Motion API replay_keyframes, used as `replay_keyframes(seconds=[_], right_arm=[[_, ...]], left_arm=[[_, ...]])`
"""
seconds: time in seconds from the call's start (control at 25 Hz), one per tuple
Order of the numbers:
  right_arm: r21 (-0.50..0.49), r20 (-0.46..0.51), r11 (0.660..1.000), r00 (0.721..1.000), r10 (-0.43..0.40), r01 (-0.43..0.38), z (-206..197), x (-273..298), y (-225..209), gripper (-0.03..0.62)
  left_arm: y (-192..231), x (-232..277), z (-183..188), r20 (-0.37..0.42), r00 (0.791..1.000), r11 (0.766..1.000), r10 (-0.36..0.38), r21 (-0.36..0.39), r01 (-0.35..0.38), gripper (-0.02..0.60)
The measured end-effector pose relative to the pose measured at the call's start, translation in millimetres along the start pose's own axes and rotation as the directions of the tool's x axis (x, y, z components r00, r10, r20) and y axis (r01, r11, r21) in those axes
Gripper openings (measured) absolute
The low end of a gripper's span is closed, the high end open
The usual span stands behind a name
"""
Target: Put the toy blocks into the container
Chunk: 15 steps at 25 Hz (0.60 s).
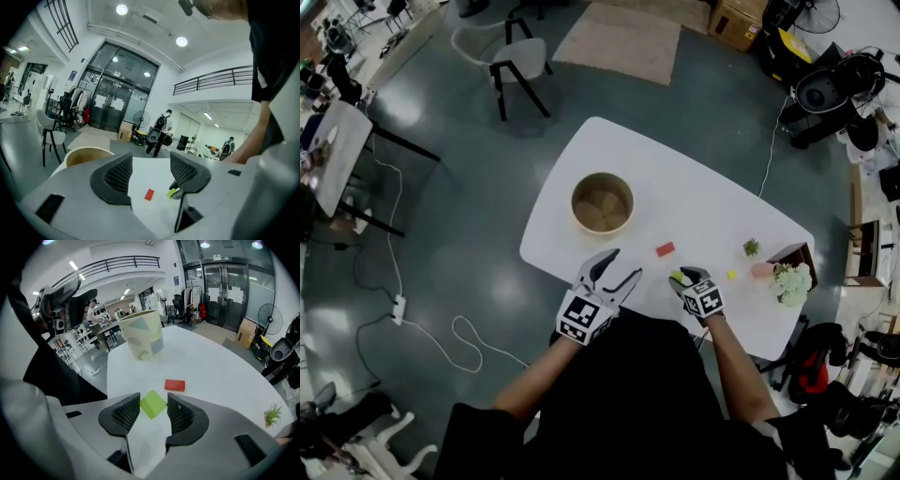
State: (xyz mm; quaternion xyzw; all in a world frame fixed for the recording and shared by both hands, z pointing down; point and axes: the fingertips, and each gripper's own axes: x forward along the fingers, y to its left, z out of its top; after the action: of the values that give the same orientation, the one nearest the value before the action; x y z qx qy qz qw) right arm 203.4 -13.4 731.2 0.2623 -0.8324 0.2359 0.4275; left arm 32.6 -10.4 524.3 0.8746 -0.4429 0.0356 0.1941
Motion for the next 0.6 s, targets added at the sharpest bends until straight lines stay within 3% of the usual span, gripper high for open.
replay_keyframes(seconds=[0.24, 0.6], right_arm=[[-0.069, 0.005, 0.997, 1.000, 0.021, -0.021, 32, 2, 4, 0.173], [-0.114, 0.059, 0.993, 0.998, 0.020, -0.014, 88, -8, -4, 0.173]], left_arm=[[-1, 2, 2, 0.006, 0.999, 0.999, -0.036, 0.010, 0.036, 0.230], [6, 0, 6, 0.031, 0.999, 1.000, -0.029, -0.005, 0.029, 0.230]])
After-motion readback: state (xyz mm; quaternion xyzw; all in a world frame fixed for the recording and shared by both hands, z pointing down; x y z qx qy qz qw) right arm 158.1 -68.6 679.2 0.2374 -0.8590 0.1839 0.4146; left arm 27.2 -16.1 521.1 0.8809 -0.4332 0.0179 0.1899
